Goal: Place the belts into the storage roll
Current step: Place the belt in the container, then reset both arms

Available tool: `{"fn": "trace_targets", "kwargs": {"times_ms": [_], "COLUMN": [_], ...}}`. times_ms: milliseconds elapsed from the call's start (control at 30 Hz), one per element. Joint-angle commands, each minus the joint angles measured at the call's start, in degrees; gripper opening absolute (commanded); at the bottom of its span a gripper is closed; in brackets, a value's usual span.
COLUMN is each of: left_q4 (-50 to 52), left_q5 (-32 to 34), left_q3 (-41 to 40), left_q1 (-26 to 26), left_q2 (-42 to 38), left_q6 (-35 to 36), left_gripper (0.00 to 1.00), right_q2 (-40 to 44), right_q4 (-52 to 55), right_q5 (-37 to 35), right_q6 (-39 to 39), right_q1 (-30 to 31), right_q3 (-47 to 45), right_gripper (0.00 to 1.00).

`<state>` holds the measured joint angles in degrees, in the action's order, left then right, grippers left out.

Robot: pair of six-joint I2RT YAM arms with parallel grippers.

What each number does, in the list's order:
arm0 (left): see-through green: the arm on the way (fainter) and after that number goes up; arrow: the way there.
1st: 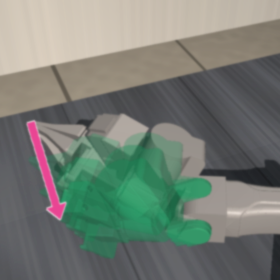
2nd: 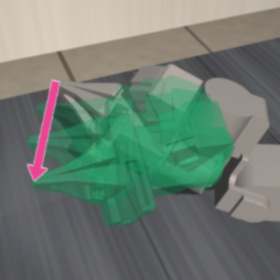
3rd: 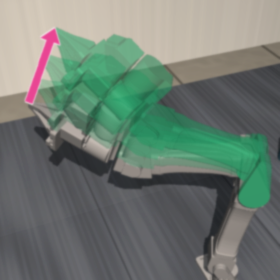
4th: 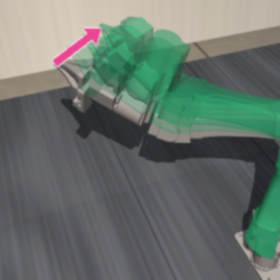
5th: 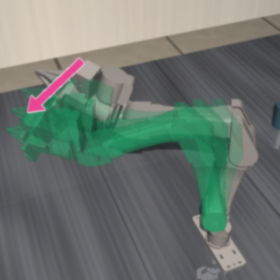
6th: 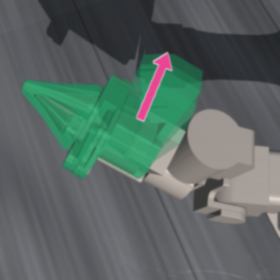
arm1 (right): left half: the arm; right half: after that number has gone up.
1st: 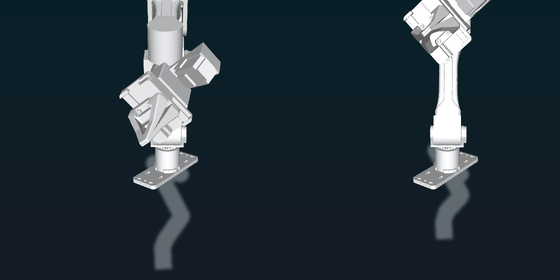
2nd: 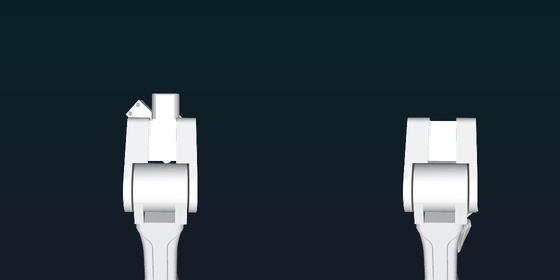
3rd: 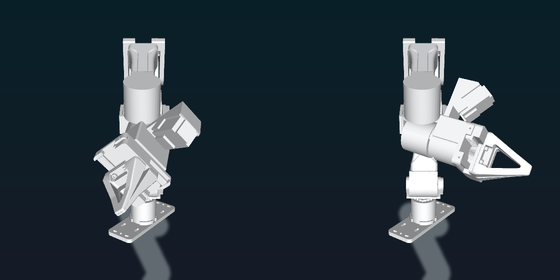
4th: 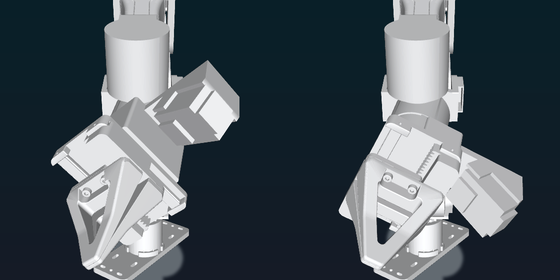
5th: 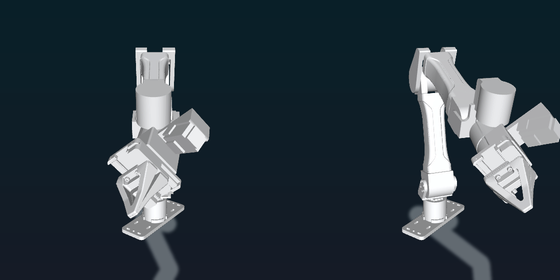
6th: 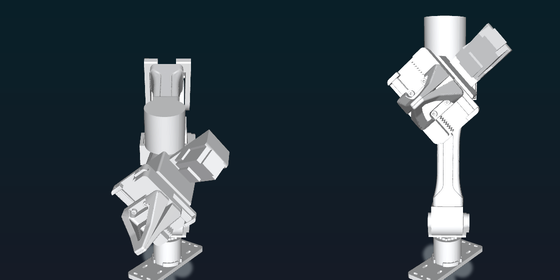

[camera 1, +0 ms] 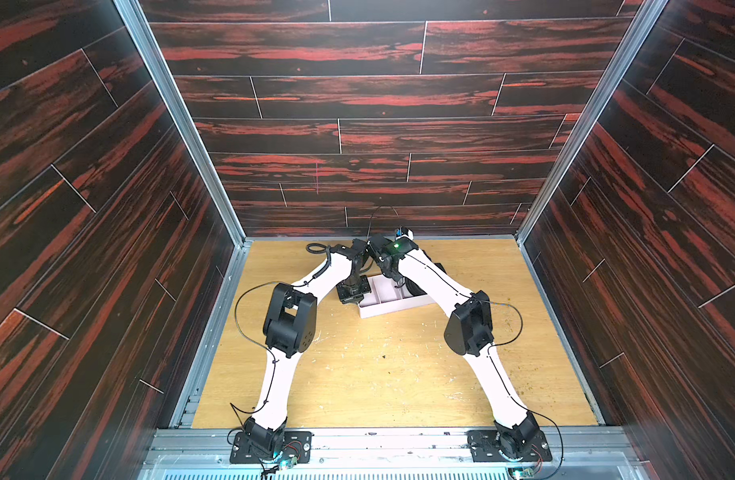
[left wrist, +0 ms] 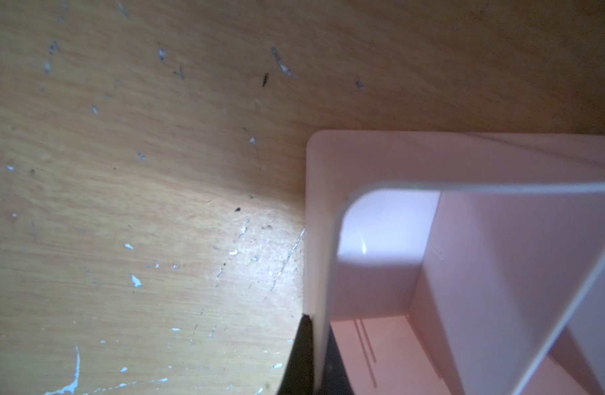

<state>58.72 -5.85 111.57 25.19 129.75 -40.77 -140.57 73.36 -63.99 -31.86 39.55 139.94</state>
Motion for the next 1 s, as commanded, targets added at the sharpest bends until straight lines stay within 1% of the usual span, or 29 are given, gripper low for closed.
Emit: {"fn": "trace_targets", "kwargs": {"times_ms": [0, 33, 100, 167, 233, 267, 300, 333, 367, 433, 500, 533, 567, 633, 667, 733, 800, 867, 933, 967], "left_q4": [1.24, 1.31, 1.74, 3.28, 5.59, 7.32, 8.19, 8.47, 8.45, 7.79, 7.43, 7.08, 6.72, 5.37, 5.27, 3.17, -1.40, -9.31, -18.73, -21.33], "left_q5": [-0.51, 0.10, 0.28, 2.37, 3.79, 4.21, 4.66, 5.18, 5.86, 6.64, 7.75, 8.18, 8.91, 11.22, 12.11, 12.79, 13.52, 14.51, 18.82, 19.63], "left_q3": [3.31, 3.99, 5.49, 7.82, 10.26, 11.48, 12.10, 12.28, 12.06, 11.13, 10.27, 9.59, 8.88, 6.75, 6.08, 3.06, -1.92, -9.97, -19.59, -22.79], "left_q1": [-0.25, -0.73, -1.65, -2.44, -3.06, -3.51, -3.74, -3.94, -4.14, -4.36, -4.64, -4.78, -4.87, -5.40, -5.74, -6.82, -8.12, -9.81, -11.34, -12.04], "left_q2": [0.64, 0.92, 1.84, 2.84, 3.70, 3.98, 3.95, 3.60, 2.91, 1.40, -0.19, -1.14, -2.14, -4.68, -5.87, -9.04, -13.36, -18.65, -25.08, -27.44], "left_q6": [2.71, 3.34, 5.05, 7.00, 8.57, 9.13, 9.54, 9.70, 9.69, 9.49, 9.21, 9.21, 9.32, 9.64, 9.80, 11.18, 12.76, 14.48, 15.66, 16.86], "left_gripper": [0.00, 0.00, 0.01, 0.06, 0.09, 0.16, 0.18, 0.24, 0.34, 0.49, 0.66, 0.72, 0.79, 0.95, 1.00, 1.00, 1.00, 1.00, 1.00, 1.00], "right_q2": [5.14, 6.78, 10.76, 16.64, 22.94, 26.56, 29.56, 33.31, 37.19, 43.58, 48.29, 50.19, 51.50, 54.04, 55.18, 57.62, 59.52, 60.60, 61.94, 62.77], "right_q4": [-1.89, -3.05, -6.95, -13.90, -21.54, -25.79, -29.24, -33.27, -37.01, -43.53, -48.29, -50.47, -51.91, -54.45, -55.59, -58.90, -63.72, -67.09, -72.04, -74.42], "right_q5": [-0.09, 0.47, 2.53, 6.01, 9.14, 11.23, 13.37, 17.47, 22.34, 30.92, 36.63, 38.35, 38.91, 38.88, 39.58, 40.01, 36.93, 35.07, 33.66, 33.30], "right_q6": [-0.06, 0.27, 1.78, 4.56, 7.37, 9.02, 10.07, 11.17, 12.05, 13.64, 16.32, 18.34, 19.74, 21.65, 21.87, 21.64, 22.55, 22.90, 23.31, 23.56], "right_q1": [-0.37, -0.55, -1.13, -1.90, -2.69, -3.19, -3.77, -4.94, -6.43, -9.52, -12.06, -12.84, -13.20, -13.99, -14.63, -16.42, -17.35, -18.88, -20.59, -21.05], "right_q3": [-2.28, -4.26, -9.32, -17.70, -26.48, -31.38, -35.48, -40.42, -44.91, -53.05, -59.32, -62.26, -64.33, -68.43, -70.33, -75.18, -80.50, -84.58, -89.94, -92.21], "right_gripper": [0.58, 0.61, 0.61, 0.62, 0.66, 0.67, 0.70, 0.72, 0.74, 0.80, 0.85, 0.87, 0.88, 0.93, 0.94, 0.97, 0.99, 0.99, 0.99, 0.99]}}
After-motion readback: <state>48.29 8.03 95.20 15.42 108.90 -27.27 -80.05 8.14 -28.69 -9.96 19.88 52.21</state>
